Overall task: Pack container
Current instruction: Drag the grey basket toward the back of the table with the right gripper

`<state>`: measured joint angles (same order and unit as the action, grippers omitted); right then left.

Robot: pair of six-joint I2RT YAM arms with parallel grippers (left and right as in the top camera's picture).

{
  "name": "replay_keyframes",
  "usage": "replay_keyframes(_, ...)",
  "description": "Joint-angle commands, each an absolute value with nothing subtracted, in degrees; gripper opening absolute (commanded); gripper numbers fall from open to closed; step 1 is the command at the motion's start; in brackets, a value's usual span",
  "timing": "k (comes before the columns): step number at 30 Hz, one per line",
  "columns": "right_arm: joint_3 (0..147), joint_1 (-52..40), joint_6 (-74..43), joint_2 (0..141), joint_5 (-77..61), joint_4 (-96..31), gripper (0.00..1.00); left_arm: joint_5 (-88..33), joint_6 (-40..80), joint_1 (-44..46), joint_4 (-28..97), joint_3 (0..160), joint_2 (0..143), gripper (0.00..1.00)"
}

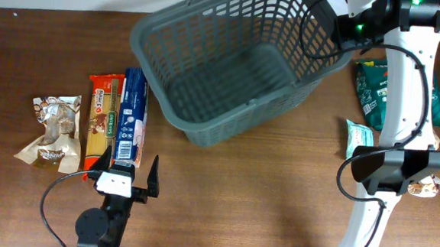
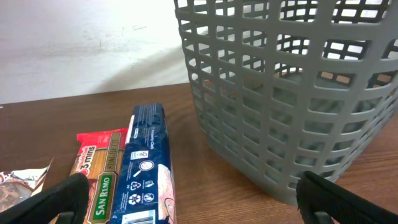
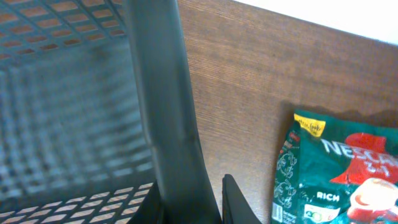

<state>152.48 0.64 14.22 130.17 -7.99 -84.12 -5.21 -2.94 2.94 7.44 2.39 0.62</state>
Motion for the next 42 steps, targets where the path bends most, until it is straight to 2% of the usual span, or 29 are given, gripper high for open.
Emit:
replay_keyframes(1,150.1,0.7,12.9,131.9,-4.2,-84.0,0.03,-5.8,-2.6,2.9,7.3,2.1,0.3,0.99)
replay_keyframes(15,150.1,0.7,7.3,131.9,-4.2,-91.1,0.04,-5.8,-2.6,2.9,7.3,2.1,0.3,0.99)
replay_keyframes(29,150.2,0.7,-6.7,131.9,-4.7,-96.5,0.04,-5.8,-2.6,2.9,7.3,2.1,0.3,0.99)
replay_keyframes(42,150.2,-2.1,-12.4,131.8,-5.9,-97.3,0.04,-5.8,-2.6,2.9,7.3,2.1,0.3,0.99)
